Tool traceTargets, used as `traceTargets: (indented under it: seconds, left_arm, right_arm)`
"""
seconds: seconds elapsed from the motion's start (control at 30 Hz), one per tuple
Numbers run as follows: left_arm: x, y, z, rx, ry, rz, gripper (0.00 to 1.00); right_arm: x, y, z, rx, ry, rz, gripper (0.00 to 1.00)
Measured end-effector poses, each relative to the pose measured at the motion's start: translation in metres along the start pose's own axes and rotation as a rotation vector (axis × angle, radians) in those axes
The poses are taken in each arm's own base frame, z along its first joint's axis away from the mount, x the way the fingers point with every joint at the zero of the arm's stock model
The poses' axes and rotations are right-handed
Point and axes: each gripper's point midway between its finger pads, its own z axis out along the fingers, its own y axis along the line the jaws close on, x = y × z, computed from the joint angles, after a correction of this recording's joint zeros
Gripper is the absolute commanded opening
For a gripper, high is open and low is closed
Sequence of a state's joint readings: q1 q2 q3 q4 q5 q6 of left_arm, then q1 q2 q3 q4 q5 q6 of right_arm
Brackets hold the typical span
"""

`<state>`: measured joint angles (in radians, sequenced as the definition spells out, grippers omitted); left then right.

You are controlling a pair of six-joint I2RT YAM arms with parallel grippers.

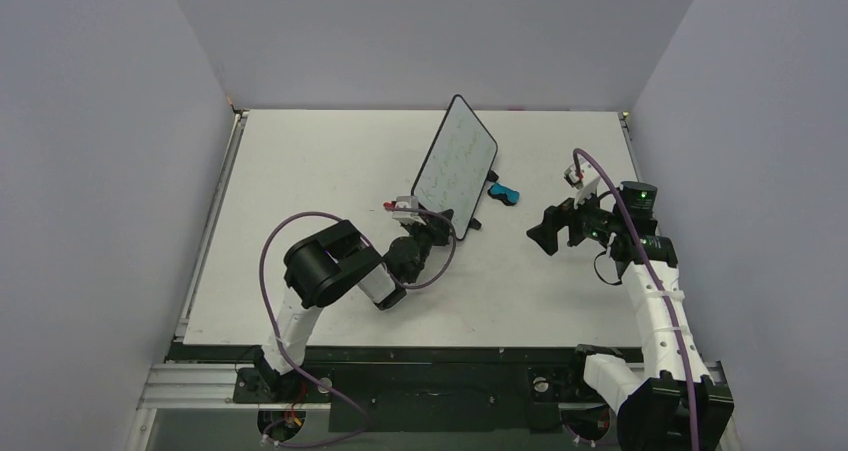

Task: Erase the whiteboard
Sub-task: Pick up the whiteboard from the whiteboard stand.

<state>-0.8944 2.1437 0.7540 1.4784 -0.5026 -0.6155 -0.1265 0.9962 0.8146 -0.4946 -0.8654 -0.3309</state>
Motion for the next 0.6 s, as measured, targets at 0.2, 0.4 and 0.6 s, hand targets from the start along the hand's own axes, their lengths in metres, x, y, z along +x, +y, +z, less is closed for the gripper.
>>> traceTargets:
  seconds: [0.2,0.4,0.6]
  left_arm:
    - [-0.009,0.001,-0.002,0.045,0.032,0.032,0.00]
    - [-0.062,0.005,0.008,0.072,0.026,0.055,0.00]
    - [-0.127,-0.003,0.018,0.113,-0.032,0.043,0.00]
  right_arm:
    - [0.000,-0.003,-0.002,0.006,-0.005,0.005,0.99]
    - [0.000,-0.002,-0.003,0.000,-0.007,0.003,0.99]
    - [0.003,-0.001,-0.003,-0.006,0.002,0.006,0.98]
